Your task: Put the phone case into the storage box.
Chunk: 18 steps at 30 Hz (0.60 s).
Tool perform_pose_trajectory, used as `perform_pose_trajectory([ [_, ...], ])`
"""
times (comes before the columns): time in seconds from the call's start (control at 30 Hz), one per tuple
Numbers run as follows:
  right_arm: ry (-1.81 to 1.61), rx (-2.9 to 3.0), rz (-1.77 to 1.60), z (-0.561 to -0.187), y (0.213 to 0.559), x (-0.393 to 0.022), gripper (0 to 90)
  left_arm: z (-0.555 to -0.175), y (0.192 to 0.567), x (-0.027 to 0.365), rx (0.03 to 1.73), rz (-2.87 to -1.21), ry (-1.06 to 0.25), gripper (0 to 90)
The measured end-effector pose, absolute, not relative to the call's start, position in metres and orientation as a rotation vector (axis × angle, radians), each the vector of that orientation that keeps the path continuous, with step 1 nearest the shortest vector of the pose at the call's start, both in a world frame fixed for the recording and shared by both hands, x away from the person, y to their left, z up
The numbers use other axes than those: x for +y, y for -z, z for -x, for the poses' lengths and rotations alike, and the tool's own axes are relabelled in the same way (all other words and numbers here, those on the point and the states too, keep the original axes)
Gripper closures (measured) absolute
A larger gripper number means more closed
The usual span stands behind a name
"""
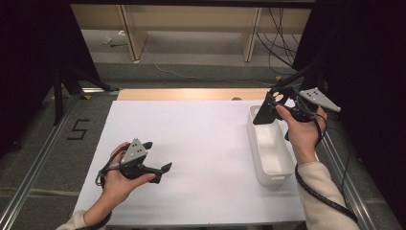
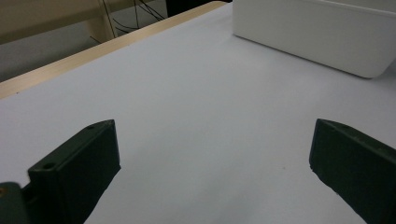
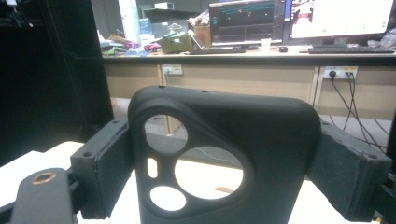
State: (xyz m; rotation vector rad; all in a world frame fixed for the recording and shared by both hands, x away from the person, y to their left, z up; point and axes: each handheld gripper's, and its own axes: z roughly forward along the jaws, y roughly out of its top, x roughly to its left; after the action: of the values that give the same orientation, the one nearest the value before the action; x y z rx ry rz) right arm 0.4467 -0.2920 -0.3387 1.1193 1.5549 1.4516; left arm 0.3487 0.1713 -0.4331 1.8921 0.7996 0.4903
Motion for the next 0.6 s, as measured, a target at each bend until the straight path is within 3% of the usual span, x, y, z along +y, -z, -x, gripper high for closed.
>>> perform_pose_trajectory([
  [0.6, -1.405, 1.561, -1.118, -0.4494, 0.3417, -0.2952, 15.3, -0.3493, 0.4335, 0.1711, 0.803, -1.89, -0.49, 1.2],
])
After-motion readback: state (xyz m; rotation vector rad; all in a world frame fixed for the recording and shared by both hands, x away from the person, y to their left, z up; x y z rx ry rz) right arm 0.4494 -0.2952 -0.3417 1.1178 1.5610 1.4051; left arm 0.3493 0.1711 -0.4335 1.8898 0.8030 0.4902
